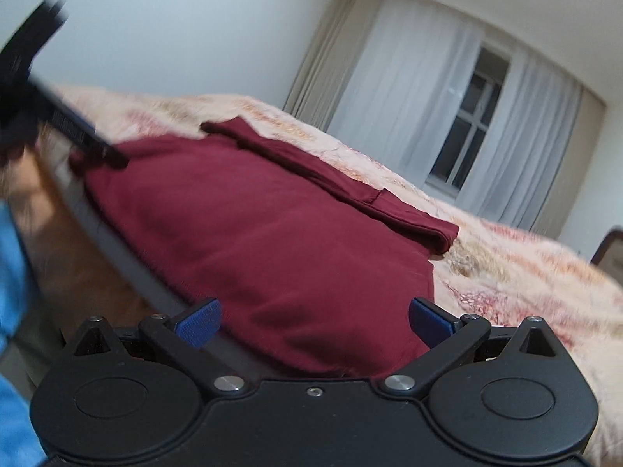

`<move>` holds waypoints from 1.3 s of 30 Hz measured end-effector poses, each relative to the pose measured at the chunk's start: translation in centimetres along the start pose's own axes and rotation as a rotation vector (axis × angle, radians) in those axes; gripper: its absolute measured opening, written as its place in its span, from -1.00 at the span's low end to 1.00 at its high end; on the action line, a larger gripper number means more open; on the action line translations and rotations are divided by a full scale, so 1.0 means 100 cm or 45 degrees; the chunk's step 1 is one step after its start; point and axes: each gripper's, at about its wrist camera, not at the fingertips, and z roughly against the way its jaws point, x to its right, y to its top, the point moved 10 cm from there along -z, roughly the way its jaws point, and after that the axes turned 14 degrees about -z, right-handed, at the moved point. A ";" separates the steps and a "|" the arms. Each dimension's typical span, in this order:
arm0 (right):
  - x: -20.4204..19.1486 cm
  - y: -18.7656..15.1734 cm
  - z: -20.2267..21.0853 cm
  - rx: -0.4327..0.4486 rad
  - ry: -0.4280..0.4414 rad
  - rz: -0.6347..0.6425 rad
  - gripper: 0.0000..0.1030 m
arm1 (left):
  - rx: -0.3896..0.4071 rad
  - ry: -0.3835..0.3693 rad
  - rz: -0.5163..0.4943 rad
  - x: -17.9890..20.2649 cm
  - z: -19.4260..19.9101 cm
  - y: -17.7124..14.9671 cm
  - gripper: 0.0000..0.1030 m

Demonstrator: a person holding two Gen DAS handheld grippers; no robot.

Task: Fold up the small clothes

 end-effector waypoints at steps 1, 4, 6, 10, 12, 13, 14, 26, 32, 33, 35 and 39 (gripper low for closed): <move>-0.003 -0.005 -0.002 0.007 -0.025 0.047 0.99 | -0.005 -0.020 0.029 -0.002 0.000 -0.002 0.99; -0.011 -0.018 -0.008 0.019 -0.099 0.184 0.98 | -0.017 -0.052 0.052 -0.004 0.002 -0.003 0.99; -0.013 -0.021 -0.012 0.049 -0.169 0.274 0.92 | -0.019 -0.058 0.042 -0.005 0.003 -0.001 0.99; -0.017 -0.020 -0.013 0.124 -0.222 0.377 0.82 | -0.010 -0.067 0.038 -0.002 0.009 0.001 0.99; -0.018 -0.018 -0.011 0.165 -0.210 0.402 0.66 | 0.018 -0.066 0.016 0.001 0.015 0.003 0.99; -0.019 -0.017 -0.009 0.179 -0.195 0.409 0.59 | 0.034 -0.063 0.001 0.003 0.018 0.004 0.99; -0.020 -0.017 -0.008 0.189 -0.181 0.414 0.41 | 0.051 -0.060 -0.014 0.006 0.021 0.006 0.99; -0.015 0.025 0.005 0.155 0.062 0.067 -0.75 | 0.234 -0.123 -0.386 0.078 0.044 0.020 0.99; 0.006 0.062 0.001 0.097 0.135 -0.162 -0.77 | 0.290 -0.057 -0.565 0.115 0.038 0.019 0.99; 0.008 0.066 0.001 0.092 0.145 -0.188 -0.77 | 0.295 -0.013 -0.598 0.119 0.036 0.020 0.99; 0.009 0.074 0.003 0.085 0.161 -0.237 -0.77 | 0.312 0.101 -0.672 0.129 0.030 0.023 0.99; 0.013 0.079 0.001 0.076 0.174 -0.297 -0.77 | 0.367 0.218 -0.757 0.150 0.023 0.032 0.99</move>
